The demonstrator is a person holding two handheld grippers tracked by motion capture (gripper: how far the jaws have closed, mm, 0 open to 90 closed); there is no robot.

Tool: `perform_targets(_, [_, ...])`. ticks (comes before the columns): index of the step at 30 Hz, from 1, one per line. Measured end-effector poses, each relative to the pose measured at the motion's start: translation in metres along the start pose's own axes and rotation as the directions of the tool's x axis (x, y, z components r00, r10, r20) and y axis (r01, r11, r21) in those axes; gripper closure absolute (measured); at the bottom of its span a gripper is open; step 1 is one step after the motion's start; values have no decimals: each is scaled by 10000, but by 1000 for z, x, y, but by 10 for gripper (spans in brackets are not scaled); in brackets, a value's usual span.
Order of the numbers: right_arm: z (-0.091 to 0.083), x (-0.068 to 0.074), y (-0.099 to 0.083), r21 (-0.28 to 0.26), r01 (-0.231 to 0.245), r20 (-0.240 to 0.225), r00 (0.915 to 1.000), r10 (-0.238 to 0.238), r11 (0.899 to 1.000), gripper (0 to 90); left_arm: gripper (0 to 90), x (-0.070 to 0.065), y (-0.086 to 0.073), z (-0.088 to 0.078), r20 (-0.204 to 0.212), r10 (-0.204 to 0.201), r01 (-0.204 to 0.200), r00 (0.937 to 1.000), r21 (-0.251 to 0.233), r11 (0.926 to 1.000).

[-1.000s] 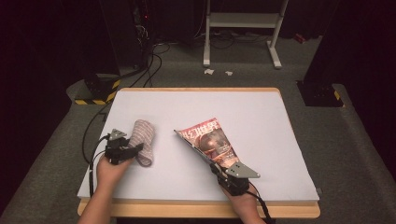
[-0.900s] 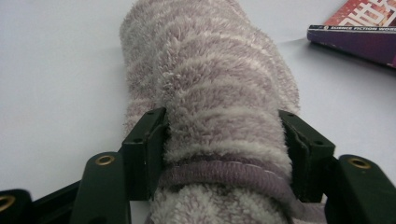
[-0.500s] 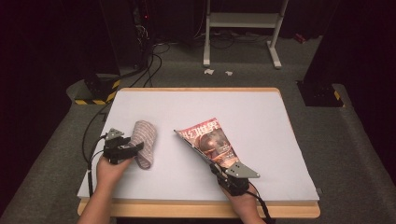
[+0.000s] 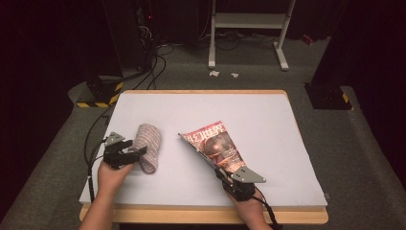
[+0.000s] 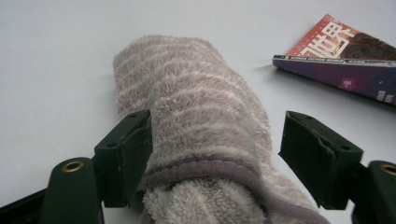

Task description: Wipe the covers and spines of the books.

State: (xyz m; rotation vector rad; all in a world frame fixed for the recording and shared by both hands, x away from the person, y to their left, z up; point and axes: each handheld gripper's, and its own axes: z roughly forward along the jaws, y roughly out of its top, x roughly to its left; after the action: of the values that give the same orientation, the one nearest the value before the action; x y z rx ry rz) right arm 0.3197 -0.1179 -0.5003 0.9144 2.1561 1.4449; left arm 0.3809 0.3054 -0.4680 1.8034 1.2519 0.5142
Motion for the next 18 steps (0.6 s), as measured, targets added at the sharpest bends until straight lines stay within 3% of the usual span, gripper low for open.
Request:
perform_targets(3, [0, 0, 0, 6, 13, -9, 10000, -13, 10000, 821, 250, -3, 1, -3, 44, 103, -103, 9999, -81, 9999])
perform_targets(11, [0, 0, 0, 13, 22, -13, 10000, -21, 10000, 819, 253, -26, 8, -16, 183, 755, -745, 9970, -528, 9958])
perform_targets(14, [0, 0, 0, 17, 27, -27, 10000, -27, 10000, 814, 259, -39, 7, -18, 561, 867, -831, 9947, -634, 9945])
perform_targets(18, [1, 1, 0, 52, 4, -152, 9999, -3, 10000, 789, 261, -56, 1, -14, 1292, 1042, -993, 9861, -435, 9941])
